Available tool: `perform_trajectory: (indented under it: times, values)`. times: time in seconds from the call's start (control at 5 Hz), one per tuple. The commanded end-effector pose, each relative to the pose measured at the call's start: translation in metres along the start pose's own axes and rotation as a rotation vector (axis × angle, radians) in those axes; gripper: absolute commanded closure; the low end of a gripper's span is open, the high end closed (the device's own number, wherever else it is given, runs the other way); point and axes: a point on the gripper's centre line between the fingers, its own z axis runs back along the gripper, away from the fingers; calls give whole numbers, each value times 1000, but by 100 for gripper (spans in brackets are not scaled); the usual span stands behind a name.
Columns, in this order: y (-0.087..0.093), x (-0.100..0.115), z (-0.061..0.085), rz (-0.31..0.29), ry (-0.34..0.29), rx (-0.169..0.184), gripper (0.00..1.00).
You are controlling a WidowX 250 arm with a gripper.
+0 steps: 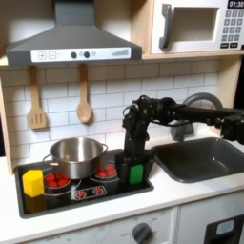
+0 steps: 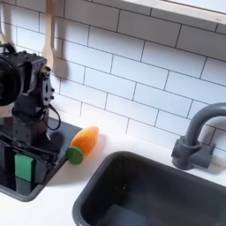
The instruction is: Reach green block
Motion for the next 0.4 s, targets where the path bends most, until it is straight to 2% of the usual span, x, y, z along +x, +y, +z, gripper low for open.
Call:
perform_trajectory:
  times: [0.0, 0.2]
  values:
    - [0, 2, 1, 10, -6, 13, 0]
    - [0, 2, 0, 17, -5, 1, 0]
